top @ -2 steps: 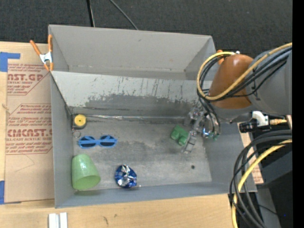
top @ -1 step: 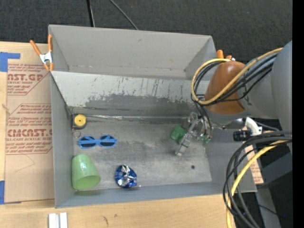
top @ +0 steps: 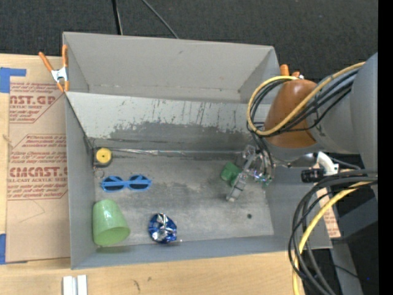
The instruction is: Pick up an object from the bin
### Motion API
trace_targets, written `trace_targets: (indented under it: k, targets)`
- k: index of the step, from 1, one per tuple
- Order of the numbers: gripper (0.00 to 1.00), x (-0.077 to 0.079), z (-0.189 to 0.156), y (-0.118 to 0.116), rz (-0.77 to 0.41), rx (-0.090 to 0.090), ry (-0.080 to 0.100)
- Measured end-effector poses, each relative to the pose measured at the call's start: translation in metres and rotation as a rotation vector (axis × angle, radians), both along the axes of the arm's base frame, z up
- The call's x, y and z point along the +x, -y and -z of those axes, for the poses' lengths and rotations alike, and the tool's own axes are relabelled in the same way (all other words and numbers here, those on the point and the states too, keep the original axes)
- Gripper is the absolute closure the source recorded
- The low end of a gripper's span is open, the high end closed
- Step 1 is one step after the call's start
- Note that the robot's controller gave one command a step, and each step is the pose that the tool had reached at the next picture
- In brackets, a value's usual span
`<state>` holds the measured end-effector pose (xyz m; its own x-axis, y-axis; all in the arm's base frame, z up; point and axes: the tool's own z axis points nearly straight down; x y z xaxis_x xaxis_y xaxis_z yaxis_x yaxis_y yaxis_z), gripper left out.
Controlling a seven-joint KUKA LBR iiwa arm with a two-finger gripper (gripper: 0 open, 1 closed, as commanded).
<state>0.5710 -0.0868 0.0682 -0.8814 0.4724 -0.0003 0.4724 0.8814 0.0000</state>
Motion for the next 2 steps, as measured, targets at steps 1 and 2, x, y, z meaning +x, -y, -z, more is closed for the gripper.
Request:
trace_targets:
  k: [1, 2]
  targets:
    - [1.00, 0.000, -0.001, 0.000, 0.000, 0.000, 0.002]
    - [1.00, 0.003, -0.094, 0.000, -0.001, -0.001, 0.010]
